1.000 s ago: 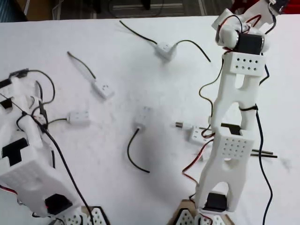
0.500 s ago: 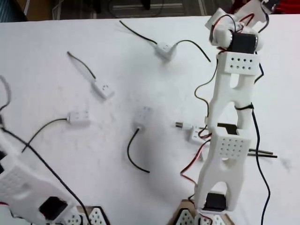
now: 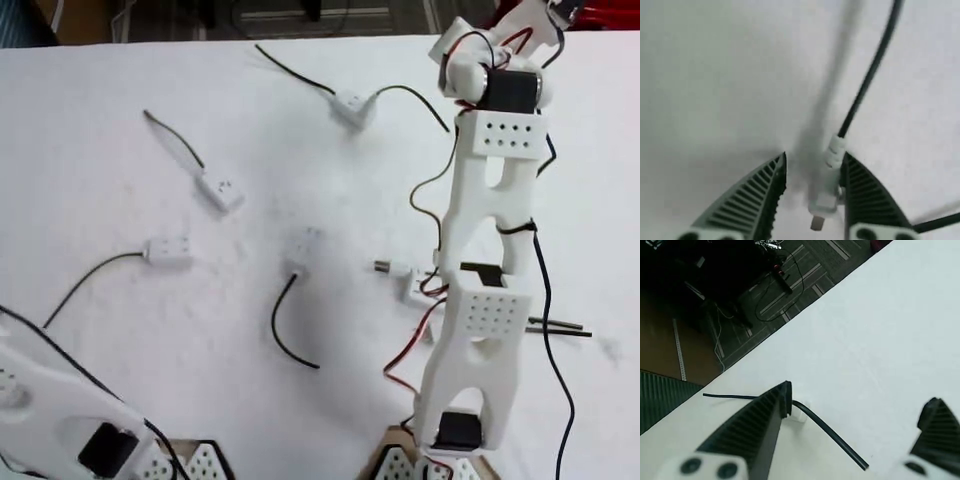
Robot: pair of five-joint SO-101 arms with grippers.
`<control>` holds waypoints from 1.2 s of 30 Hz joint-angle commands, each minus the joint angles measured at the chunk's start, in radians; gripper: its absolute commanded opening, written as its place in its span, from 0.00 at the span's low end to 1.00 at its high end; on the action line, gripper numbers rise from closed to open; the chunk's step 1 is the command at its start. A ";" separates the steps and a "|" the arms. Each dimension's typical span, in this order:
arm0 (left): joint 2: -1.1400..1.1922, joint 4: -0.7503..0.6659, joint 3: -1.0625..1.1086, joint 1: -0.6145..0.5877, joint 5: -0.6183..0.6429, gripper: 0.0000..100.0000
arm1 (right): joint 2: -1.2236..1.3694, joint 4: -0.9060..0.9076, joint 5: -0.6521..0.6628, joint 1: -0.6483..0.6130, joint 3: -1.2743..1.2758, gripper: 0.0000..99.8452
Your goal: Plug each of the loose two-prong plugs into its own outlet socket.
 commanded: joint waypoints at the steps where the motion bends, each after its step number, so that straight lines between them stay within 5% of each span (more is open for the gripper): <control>1: -0.005 0.028 -0.091 -0.035 0.015 0.22 | -0.065 0.008 0.011 -0.008 -0.029 0.39; 28: -0.065 0.061 -0.115 -0.070 -0.044 0.21 | -0.065 0.022 0.052 -0.047 -0.029 0.39; 36: 0.038 -0.037 -0.124 -0.074 -0.025 0.21 | -0.065 0.022 0.052 -0.051 -0.029 0.39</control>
